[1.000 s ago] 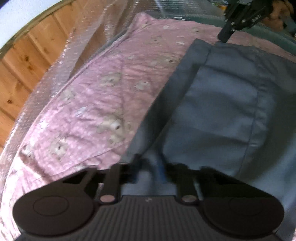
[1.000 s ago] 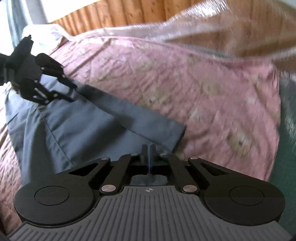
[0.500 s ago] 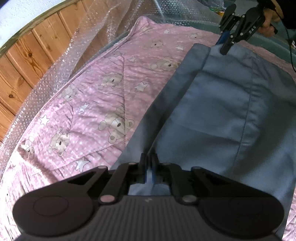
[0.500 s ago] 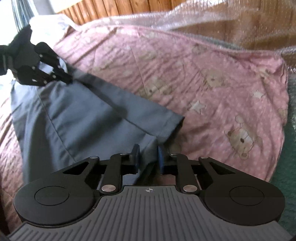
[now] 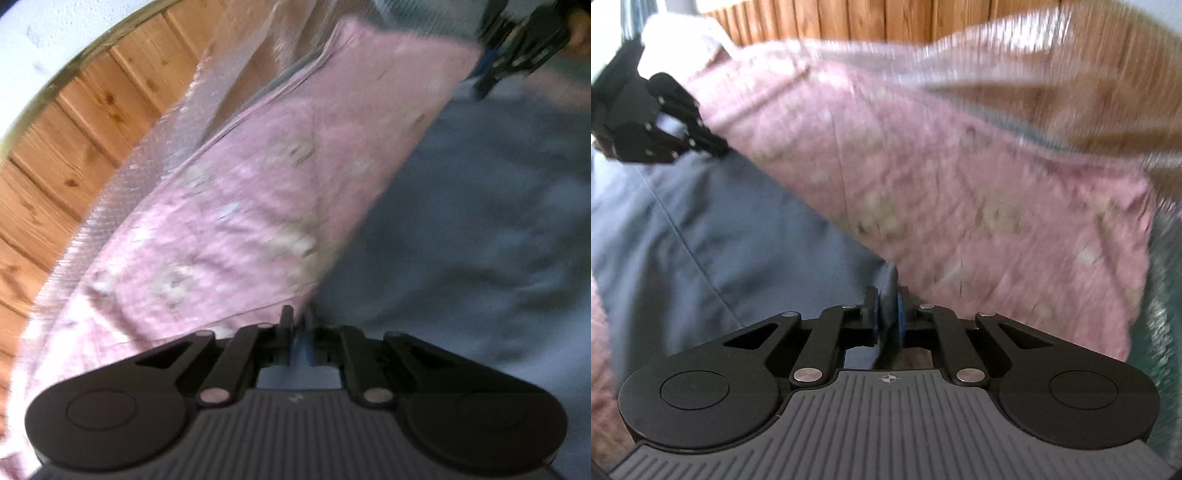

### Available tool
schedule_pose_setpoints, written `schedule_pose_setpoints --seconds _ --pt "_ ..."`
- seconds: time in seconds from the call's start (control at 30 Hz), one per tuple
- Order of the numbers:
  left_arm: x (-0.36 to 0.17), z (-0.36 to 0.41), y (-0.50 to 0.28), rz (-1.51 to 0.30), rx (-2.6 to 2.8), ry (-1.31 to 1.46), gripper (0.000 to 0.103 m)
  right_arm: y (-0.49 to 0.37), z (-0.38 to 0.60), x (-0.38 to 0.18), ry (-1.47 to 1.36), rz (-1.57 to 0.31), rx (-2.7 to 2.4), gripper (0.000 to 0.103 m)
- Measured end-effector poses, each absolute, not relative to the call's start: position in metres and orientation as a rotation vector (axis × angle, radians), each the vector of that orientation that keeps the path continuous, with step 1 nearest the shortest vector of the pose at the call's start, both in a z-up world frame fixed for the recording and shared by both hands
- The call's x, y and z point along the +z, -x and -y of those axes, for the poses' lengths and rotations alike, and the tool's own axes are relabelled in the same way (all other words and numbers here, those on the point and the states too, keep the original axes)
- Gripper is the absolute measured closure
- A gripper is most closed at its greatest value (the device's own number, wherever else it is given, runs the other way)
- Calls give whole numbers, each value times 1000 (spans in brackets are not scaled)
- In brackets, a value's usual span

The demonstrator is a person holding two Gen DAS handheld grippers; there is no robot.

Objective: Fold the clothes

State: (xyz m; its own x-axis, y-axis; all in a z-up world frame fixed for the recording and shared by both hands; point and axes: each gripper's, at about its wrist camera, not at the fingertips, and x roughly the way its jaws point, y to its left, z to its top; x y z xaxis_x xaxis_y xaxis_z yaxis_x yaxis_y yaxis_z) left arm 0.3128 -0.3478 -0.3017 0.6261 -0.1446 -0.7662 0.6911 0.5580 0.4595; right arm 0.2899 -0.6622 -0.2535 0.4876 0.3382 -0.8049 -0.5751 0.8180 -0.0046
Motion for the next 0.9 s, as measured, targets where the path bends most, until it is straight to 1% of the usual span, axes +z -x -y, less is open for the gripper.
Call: schedule_pose_setpoints --seconds 0.03,0.07,0.1,0.13,0.2,0.27,0.33,0.37,0.4,0.43,0.47,0.5,0.53,0.57,0.6,0.63,0.67,0.73,0.77,0.83,0.87,0.9 --pt "-294 342 -315 -741 -500 -801 92 -291 662 -263 295 -917 549 93" --pt "-287 337 -317 -740 -451 -762 91 -287 665 -263 273 -899 526 88" --pt "-278 328 -319 -740 -406 -703 89 -281 668 -257 255 -897 455 60" --pt "-261 311 -316 -745 -380 -581 83 -275 670 -251 237 -892 385 47" --pt "-245 277 -307 -783 -338 -393 74 -239 669 -224 180 -795 311 50" --pt "-258 256 -304 -870 -304 -325 74 -205 664 -209 68 -760 333 50" --pt "-262 248 -313 -902 -263 -264 75 -184 650 -222 -19 -822 368 55" --pt "-264 244 -317 -917 -242 -234 75 -176 640 -240 -13 -875 352 56" --pt "-267 239 -321 -932 -222 -203 75 -171 636 -256 1 -924 312 56" --pt "-269 235 -326 -947 -201 -172 77 -160 636 -260 7 -909 260 56" --pt "-271 231 -330 -962 -180 -141 79 -150 636 -263 8 -896 209 53" --pt "-270 229 -332 -970 -169 -116 76 -140 645 -256 -64 -912 157 52" --pt "-257 234 -325 -955 -197 -111 68 -130 653 -250 -136 -925 107 50" --pt "-245 240 -318 -944 -227 -106 63 -116 660 -248 -219 -910 85 46" --pt "-237 250 -309 -950 -265 -104 53 -101 668 -245 -302 -894 63 39" --pt "-230 262 -300 -960 -307 -106 43 -87 675 -243 -385 -877 40 39" --pt "-230 280 -292 -989 -363 -120 41 -73 682 -241 -467 -861 20 39" --pt "-231 315 -275 -1044 -477 -148 41 -67 683 -260 -562 -866 13 41" --pt "-231 333 -267 -1071 -534 -162 41 -65 682 -268 -594 -855 4 44" --pt "-232 365 -257 -1103 -613 -184 40 -63 678 -278 -657 -823 -17 39" --pt "-232 380 -254 -1112 -638 -189 40 -64 675 -279 -683 -805 -29 43" --pt "-233 392 -252 -1124 -652 -176 39 -69 665 -275 -635 -816 -31 63"
